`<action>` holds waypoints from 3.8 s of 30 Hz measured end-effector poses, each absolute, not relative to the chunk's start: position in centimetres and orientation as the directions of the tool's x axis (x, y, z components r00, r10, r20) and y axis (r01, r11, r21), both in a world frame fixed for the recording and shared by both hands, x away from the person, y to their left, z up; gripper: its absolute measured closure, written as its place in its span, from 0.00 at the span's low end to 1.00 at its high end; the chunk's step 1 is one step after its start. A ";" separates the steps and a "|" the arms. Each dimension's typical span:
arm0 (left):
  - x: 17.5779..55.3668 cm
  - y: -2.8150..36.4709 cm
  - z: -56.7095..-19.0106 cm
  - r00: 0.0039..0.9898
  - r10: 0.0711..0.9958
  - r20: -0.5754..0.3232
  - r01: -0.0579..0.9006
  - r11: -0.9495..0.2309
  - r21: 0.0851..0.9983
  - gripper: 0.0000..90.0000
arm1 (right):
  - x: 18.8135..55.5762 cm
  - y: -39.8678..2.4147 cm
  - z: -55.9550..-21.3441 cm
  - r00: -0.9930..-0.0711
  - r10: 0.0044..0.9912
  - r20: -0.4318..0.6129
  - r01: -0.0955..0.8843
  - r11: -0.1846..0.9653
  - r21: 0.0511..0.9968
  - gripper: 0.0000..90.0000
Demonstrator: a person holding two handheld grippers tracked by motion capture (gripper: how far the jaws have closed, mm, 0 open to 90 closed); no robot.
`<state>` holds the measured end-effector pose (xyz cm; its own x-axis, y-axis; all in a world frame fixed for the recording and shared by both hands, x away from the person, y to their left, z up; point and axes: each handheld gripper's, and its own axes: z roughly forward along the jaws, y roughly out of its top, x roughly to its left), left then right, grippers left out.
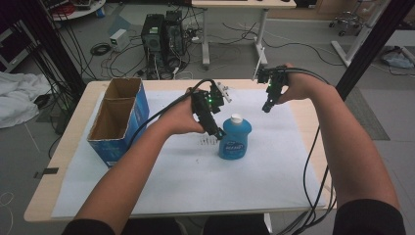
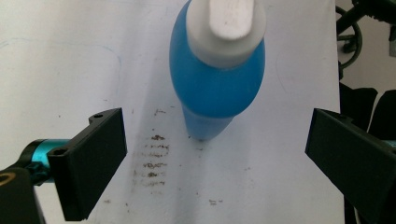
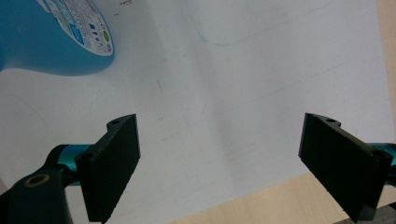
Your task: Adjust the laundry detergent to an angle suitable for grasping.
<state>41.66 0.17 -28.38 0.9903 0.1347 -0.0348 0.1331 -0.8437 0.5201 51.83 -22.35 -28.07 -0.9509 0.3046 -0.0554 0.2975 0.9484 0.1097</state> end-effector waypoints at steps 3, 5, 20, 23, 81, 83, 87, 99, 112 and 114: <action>41.7 -0.7 -28.4 0.992 0.121 -0.025 0.117 -0.863 0.492 0.06 | 51.9 -22.3 -28.2 -0.952 0.302 -0.056 0.295 0.949 0.108 0.13; 41.7 -1.3 -28.5 0.993 0.114 -0.021 0.110 -0.871 0.479 0.06 | 51.8 -22.2 -28.2 -0.951 0.305 -0.054 0.298 0.948 0.109 0.13; 42.2 -4.2 -29.3 0.996 0.087 -0.019 0.087 -0.905 0.416 0.06 | 51.7 -23.0 -29.1 -0.951 0.307 -0.048 0.300 0.947 0.111 0.13; 42.3 -5.0 -29.6 0.996 0.088 -0.021 0.089 -0.908 0.409 0.06 | 51.6 -23.2 -29.2 -0.949 0.312 -0.047 0.307 0.946 0.102 0.13; 42.1 -7.4 -30.9 0.998 0.058 0.029 0.046 -0.948 0.315 0.29 | 51.5 -22.9 -29.3 -0.946 0.318 -0.060 0.312 0.945 0.098 0.13; 42.1 -7.4 -30.9 0.998 0.055 0.028 0.043 -0.949 0.312 0.31 | 51.6 -22.9 -29.3 -0.947 0.314 -0.059 0.308 0.947 0.095 0.13; 42.1 -7.4 -30.9 0.998 0.052 0.032 0.040 -0.950 0.309 0.31 | 51.6 -22.8 -29.3 -0.947 0.315 -0.060 0.309 0.946 0.095 0.13; 42.2 -7.4 -31.0 0.998 0.043 0.036 0.030 -0.951 0.306 0.40 | 51.6 -22.7 -29.3 -0.949 0.310 -0.063 0.302 0.947 0.105 0.13; 42.0 -7.2 -31.0 0.999 0.000 0.037 -0.011 -0.949 0.315 0.42 | 51.6 -22.6 -29.5 -0.946 0.319 -0.055 0.313 0.945 0.099 0.13; 41.8 -7.2 -30.9 0.998 -0.003 0.057 -0.021 -0.948 0.316 0.43 | 51.6 -22.6 -29.5 -0.945 0.322 -0.055 0.316 0.944 0.098 0.13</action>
<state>41.76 -7.23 -30.91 0.9984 -0.0031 0.0567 -0.0209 -0.9484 0.3163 51.59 -22.59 -29.49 -0.9450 0.3223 -0.0549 0.3162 0.9437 0.0975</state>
